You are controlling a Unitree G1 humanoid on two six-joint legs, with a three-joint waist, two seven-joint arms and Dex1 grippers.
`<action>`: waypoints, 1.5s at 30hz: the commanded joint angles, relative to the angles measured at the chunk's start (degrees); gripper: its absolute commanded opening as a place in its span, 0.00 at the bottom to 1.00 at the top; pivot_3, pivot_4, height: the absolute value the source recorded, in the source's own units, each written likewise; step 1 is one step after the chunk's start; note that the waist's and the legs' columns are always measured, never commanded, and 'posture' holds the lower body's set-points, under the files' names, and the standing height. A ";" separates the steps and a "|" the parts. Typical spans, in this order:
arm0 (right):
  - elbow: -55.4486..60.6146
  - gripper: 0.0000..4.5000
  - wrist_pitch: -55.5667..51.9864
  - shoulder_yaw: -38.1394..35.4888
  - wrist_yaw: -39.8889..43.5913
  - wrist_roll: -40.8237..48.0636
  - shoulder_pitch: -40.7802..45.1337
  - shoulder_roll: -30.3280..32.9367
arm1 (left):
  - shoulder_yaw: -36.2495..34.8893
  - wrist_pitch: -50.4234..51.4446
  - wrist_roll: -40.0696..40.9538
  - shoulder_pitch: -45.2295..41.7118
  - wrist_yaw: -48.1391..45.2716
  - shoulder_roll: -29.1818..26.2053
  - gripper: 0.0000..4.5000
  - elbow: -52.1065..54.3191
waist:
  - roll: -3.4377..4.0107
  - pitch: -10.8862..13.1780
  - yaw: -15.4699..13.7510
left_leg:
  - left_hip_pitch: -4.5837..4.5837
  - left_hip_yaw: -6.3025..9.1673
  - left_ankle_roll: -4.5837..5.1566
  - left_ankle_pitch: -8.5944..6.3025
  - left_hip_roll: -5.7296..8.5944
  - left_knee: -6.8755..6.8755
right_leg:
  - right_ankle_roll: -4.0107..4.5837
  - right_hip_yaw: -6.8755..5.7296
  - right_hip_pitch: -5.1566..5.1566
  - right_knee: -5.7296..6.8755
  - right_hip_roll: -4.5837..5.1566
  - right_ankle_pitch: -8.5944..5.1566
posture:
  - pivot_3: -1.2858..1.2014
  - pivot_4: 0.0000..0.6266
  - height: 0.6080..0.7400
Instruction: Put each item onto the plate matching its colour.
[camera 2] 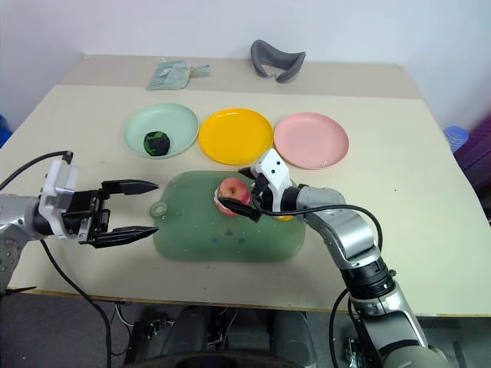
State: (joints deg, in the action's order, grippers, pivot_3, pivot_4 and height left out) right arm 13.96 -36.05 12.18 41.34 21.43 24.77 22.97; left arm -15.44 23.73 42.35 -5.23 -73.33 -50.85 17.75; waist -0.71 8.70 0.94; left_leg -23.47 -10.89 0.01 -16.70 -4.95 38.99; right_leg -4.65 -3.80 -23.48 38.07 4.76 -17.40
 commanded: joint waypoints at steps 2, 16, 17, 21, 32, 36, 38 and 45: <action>0.04 1.00 0.58 0.19 0.13 -0.14 -0.20 -0.63 | -2.15 1.53 1.70 -0.96 0.92 -1.37 0.99 2.11 | 0.00 0.00 0.01 | 0.00 0.00 0.00 0.00 0.00 0.00 | 0.00 0.00 0.00 0.00 0.00 0.00 | 0.52 0.24 1.00; -1.72 0.62 1.50 0.33 -0.48 -1.27 -0.51 -2.20 | -1.55 1.28 0.97 -1.50 2.53 -0.12 1.00 1.44 | 0.00 0.00 0.02 | 0.00 0.00 0.00 0.00 0.00 -0.01 | 0.00 0.00 -0.01 0.00 0.00 0.00 | 0.52 0.24 1.00; -1.56 0.62 1.41 0.17 -0.59 -1.20 -0.43 -2.17 | -1.58 1.12 0.91 -1.25 2.55 -0.03 1.00 1.48 | 0.00 0.00 0.03 | 0.00 0.00 0.00 0.00 0.00 -0.01 | 0.00 0.00 -0.01 0.00 0.00 0.00 | 0.52 0.24 1.00; 0.52 0.62 -0.30 -3.62 -1.25 1.77 1.71 -1.95 | -1.76 0.67 1.06 -0.49 3.70 1.29 1.00 1.47 | 0.01 0.00 -0.07 | 0.00 0.00 0.00 0.00 0.00 0.00 | 0.01 0.00 0.00 0.00 0.00 0.00 | 0.52 0.24 1.00; -25.40 0.62 9.16 -19.68 -8.03 0.39 19.47 1.02 | 3.12 3.22 -0.24 -3.89 16.63 8.73 1.00 6.20 | 0.01 0.01 -0.29 | 0.00 -0.01 0.03 -0.01 0.04 0.01 | 0.00 0.02 0.03 -0.03 0.03 0.01 | 0.52 0.24 1.00; -42.76 0.62 16.68 -22.03 -8.50 -1.80 25.50 1.75 | 4.29 4.40 -0.14 -4.18 19.22 9.56 1.00 8.08 | 0.09 0.05 0.39 | 0.00 -0.04 0.02 -0.01 0.02 -0.03 | 0.00 0.04 -0.01 -0.01 -0.01 0.01 | 0.52 0.24 1.00; -53.22 0.62 22.09 -23.26 -9.47 -3.15 28.70 1.92 | 4.42 4.52 -0.39 -4.07 20.02 9.54 1.00 8.64 | 0.17 0.11 0.70 | 0.00 -0.08 0.01 0.00 0.02 -0.06 | 0.00 0.08 -0.04 0.00 -0.02 0.01 | 0.52 0.24 1.00; -75.92 0.62 34.20 -24.15 -10.24 -6.61 34.36 1.55 | 5.08 4.05 -1.46 -3.30 23.01 10.64 1.00 9.84 | 0.26 0.16 1.49 | 0.00 -0.10 0.01 0.00 0.02 -0.08 | -0.01 0.08 -0.04 -0.02 -0.01 0.01 | 0.52 0.24 1.00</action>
State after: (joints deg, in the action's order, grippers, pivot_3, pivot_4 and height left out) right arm -61.00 -4.50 -10.80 30.76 15.28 56.68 24.03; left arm -10.23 28.36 41.16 -8.65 -51.17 -40.36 25.50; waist -0.45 8.86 2.44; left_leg -23.47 -10.98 0.02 -16.70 -4.94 38.91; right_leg -4.66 -3.71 -23.51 38.06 4.76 -17.39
